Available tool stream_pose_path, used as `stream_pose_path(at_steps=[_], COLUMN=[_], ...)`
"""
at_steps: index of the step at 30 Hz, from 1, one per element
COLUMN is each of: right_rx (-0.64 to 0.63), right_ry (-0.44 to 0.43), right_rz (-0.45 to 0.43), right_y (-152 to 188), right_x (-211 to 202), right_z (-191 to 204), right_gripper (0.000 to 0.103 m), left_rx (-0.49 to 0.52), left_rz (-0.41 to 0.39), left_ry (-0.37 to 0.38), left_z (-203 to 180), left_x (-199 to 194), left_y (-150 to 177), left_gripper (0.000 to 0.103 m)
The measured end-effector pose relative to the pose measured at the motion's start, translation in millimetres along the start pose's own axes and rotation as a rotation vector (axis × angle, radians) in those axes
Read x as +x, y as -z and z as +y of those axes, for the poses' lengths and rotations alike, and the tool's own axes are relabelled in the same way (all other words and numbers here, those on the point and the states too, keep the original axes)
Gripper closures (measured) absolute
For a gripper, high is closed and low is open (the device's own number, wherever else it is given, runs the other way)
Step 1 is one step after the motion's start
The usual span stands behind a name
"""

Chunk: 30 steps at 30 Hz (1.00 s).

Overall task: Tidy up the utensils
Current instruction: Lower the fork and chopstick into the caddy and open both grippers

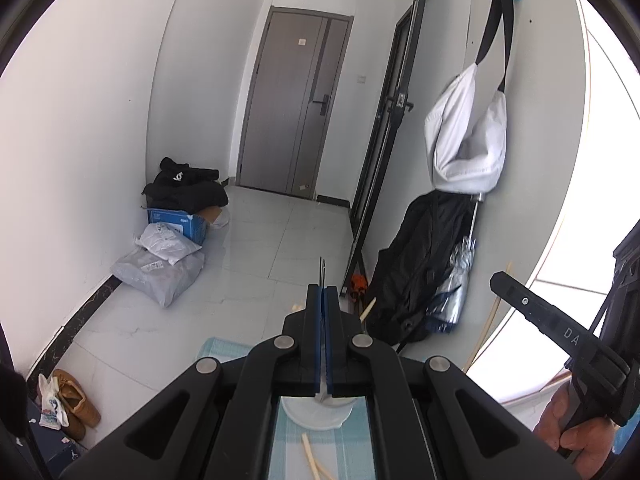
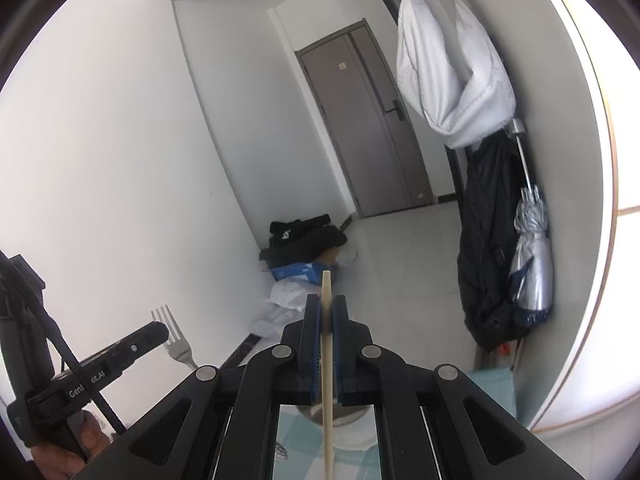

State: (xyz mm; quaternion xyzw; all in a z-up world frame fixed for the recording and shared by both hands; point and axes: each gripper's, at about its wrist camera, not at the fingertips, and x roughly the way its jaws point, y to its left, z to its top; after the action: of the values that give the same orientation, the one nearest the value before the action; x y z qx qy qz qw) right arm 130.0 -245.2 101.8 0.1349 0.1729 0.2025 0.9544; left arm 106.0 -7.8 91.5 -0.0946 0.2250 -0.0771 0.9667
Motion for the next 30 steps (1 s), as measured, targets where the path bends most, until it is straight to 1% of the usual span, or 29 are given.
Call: stream_pose_path(at_steps=[4, 7, 13, 17, 21, 25, 27, 30], right_rx=[-0.021, -0.04, -0.048, -0.057, -0.073, -0.057, -0.056, -0.035], right_ry=[-0.011, -0.018, -0.024, -0.037, -0.04, -0.055, -0.048, -0.052], right_rz=[-0.039, -0.06, -0.078, -0.068, -0.08, -0.061, -0.043, -0.015], right_y=[-29, -46, -62, -64, -61, -50, -43, -34], right_x=[15, 32, 70, 98, 121, 144, 156, 169], right_z=[2, 3, 0, 0, 3, -1, -6, -15], right_gripper=[0.098, 0.098, 0.098, 0.098, 0.098, 0.098, 0.098, 0.098], left_rx=[-0.014, -0.024, -0.026, -0.009, 0.061, 0.114, 0.135, 0.135], left_rz=[-0.017, -0.02, -0.007, -0.012, -0.04, -0.037, -0.033, -0.015], left_ry=[0.003, 0.003, -0.007, -0.034, -0.056, -0.053, -0.051, -0.026], left_z=[2, 6, 17, 22, 20, 20, 20, 25], left_x=[14, 24, 53, 69, 79, 92, 97, 105], left_y=[-18, -24, -33, -35, -31, -28, -25, -21], left_gripper=[0.103, 0.103, 0.103, 0.103, 0.103, 0.103, 0.103, 0.103])
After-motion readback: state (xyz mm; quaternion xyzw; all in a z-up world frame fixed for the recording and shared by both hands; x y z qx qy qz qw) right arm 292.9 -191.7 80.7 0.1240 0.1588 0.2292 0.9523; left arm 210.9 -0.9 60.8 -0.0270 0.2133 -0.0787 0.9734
